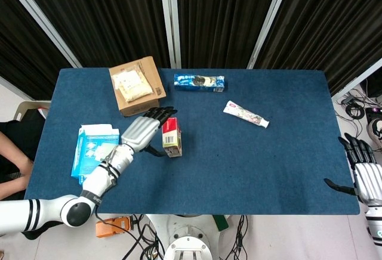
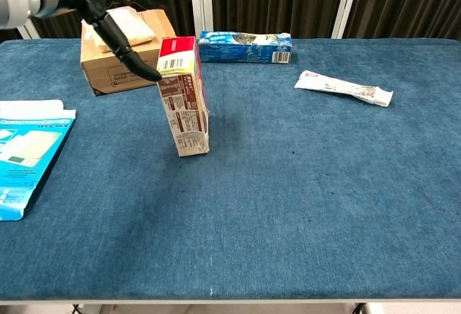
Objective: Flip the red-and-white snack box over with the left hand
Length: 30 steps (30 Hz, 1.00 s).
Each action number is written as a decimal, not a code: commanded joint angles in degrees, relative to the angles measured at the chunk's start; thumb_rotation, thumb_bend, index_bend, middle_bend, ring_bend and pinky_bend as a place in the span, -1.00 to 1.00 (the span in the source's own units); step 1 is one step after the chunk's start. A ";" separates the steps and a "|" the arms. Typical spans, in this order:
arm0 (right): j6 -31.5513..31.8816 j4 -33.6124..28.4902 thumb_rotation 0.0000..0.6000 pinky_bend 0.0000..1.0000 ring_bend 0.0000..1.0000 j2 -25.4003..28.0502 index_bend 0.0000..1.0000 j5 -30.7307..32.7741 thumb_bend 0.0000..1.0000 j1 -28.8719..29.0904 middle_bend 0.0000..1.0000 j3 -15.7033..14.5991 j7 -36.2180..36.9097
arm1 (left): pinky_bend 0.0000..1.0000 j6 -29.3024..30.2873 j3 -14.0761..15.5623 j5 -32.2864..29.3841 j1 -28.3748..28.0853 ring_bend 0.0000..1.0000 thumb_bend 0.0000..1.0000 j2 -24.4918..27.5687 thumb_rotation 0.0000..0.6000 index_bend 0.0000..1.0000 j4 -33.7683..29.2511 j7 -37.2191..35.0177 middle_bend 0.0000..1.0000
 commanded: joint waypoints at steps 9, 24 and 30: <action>-0.46 1.07 1.00 -1.00 -1.00 -0.39 -1.00 0.43 -0.70 0.05 -1.00 -0.05 1.15 | -1.00 5.23 0.29 -30.25 -16.04 -1.00 -1.00 -2.33 1.00 -1.00 -0.29 15.10 -1.00; -0.97 3.13 1.00 -1.00 -1.00 -1.07 -1.00 0.86 -0.70 0.15 -1.00 -0.03 3.03 | -0.68 10.53 -0.25 -40.93 -20.54 -0.81 -0.91 -6.63 1.00 -0.72 4.70 13.06 -0.75; -1.14 3.20 1.00 -1.00 -1.00 -1.15 -1.00 0.77 -0.70 0.30 -1.00 -0.04 3.13 | -0.43 13.71 0.15 -36.34 -18.83 -0.33 -0.79 -7.52 1.00 -0.34 4.45 11.44 -0.29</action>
